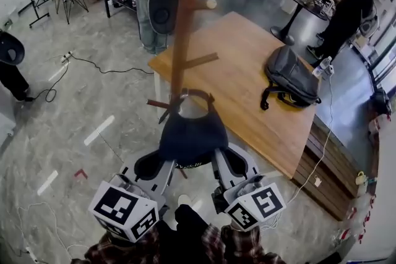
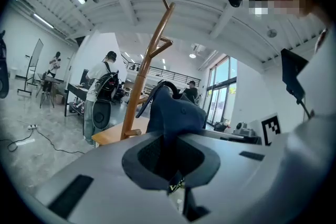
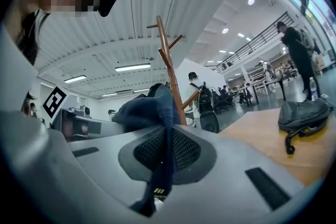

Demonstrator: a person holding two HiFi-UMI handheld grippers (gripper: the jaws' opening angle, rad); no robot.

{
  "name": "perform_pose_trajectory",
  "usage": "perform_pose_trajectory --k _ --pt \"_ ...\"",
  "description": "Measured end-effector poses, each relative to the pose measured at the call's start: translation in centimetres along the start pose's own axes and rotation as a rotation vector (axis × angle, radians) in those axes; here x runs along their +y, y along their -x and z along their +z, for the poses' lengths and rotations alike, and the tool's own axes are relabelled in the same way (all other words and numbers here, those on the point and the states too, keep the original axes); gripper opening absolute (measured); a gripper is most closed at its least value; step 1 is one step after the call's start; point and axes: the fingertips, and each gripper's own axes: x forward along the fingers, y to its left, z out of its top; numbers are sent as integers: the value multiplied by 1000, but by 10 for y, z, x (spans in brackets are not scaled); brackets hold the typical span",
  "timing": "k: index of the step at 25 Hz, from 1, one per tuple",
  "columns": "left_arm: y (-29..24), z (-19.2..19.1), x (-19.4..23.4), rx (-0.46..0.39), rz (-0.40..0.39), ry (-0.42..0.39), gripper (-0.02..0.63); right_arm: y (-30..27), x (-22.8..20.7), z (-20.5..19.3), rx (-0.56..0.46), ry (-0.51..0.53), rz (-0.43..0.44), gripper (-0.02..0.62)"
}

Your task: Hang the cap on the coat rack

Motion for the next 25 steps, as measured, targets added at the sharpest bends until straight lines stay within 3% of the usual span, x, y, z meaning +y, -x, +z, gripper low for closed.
perform_pose_trajectory --k 8,25 --pt "-6 -7 5 -15 160 41 17 -18 -12 -6 67 -19 175 20" --pt "-16 -47 39 68 190 79 17 -40 -20 -53 182 -38 182 20"
